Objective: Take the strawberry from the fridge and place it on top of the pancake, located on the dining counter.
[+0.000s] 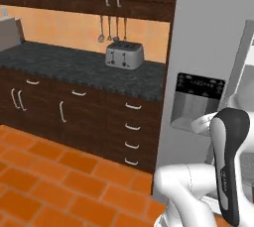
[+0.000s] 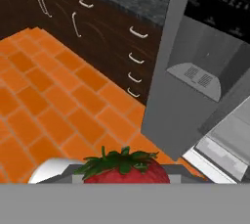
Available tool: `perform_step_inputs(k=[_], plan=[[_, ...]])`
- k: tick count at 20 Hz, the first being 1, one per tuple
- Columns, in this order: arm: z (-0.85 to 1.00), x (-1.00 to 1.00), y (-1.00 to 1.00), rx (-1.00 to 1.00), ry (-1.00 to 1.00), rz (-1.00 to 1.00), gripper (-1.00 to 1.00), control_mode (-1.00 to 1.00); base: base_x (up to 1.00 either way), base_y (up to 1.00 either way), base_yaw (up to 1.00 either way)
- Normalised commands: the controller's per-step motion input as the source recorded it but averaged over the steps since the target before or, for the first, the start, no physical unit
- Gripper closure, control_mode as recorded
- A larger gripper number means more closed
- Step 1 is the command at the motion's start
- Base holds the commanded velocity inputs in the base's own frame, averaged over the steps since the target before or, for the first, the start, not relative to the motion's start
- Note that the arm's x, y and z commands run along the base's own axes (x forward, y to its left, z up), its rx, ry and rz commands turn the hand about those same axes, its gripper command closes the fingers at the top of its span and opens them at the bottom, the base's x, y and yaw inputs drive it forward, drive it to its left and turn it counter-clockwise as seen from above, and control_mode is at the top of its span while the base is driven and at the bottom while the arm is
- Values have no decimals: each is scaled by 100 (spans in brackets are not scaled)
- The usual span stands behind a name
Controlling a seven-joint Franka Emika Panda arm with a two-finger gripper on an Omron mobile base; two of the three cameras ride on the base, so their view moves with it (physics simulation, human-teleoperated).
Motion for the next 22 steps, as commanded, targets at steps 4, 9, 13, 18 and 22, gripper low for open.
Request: perform_step_inputs(k=[4, 9, 13, 18, 22], plan=[[0, 0, 0, 0, 0, 0, 100, 100, -14, 7, 86], [0, 0, 0, 0, 0, 0, 100, 100, -18, 23, 90], [0, 0, 0, 0, 0, 0, 100, 100, -55, 0, 82], [0, 0, 0, 0, 0, 0, 100, 100, -97, 0, 55], [0, 0, 0, 0, 0, 0, 100, 100, -100, 1, 28]])
